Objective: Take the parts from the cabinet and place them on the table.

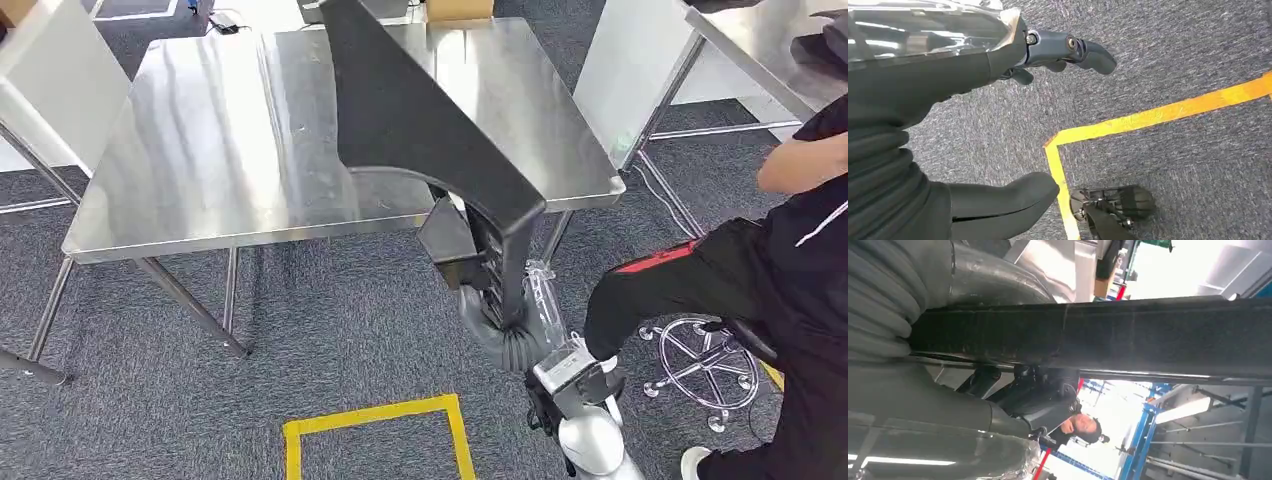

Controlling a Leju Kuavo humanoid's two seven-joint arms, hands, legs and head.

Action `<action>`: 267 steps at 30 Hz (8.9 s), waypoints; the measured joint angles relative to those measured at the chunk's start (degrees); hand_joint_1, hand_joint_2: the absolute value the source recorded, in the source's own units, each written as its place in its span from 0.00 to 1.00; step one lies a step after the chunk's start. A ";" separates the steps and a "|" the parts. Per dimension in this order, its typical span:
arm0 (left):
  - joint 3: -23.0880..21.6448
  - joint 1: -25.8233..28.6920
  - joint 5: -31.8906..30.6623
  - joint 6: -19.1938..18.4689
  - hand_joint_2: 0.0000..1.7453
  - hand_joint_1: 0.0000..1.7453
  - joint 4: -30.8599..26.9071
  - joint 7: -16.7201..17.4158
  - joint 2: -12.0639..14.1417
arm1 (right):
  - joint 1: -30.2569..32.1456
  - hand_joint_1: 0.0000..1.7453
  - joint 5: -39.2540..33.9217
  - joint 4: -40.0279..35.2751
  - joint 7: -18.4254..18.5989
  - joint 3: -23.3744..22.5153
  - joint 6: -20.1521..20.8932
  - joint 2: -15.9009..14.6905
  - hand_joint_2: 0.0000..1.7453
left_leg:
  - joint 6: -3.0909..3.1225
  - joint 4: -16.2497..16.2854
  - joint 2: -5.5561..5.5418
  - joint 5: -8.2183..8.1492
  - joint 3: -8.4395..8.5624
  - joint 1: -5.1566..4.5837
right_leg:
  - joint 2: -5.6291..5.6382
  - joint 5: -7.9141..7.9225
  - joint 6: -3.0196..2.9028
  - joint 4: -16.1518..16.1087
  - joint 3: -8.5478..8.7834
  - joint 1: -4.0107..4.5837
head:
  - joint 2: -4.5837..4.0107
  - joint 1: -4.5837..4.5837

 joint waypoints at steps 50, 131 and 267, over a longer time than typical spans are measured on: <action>1.44 0.40 0.24 0.83 1.00 0.00 -0.07 -0.35 -0.15 | 1.21 1.00 0.48 -0.28 -0.59 -0.17 1.11 0.37 1.00 | -5.32 4.70 0.48 0.50 -3.26 2.03 | 0.21 6.44 -0.85 -19.37 11.99 -1.24 | 0.00 -0.28; 2.54 0.77 -0.15 5.70 1.00 0.00 0.24 -0.02 -1.66 | -21.78 1.00 38.22 27.41 12.59 -5.51 -10.66 -5.09 1.00 | -1.64 0.02 0.24 -5.18 4.65 -0.26 | 0.22 9.59 -0.35 -17.58 6.82 0.22 | 0.00 -0.39; 2.84 0.79 5.53 9.20 0.00 0.00 0.55 -1.75 -4.63 | -2.73 0.00 -27.26 -8.68 -3.69 -9.44 19.15 -2.01 0.00 | -0.19 0.07 0.14 -4.80 4.75 -0.66 | 0.27 10.30 0.67 -18.34 7.30 -0.10 | 0.00 -0.46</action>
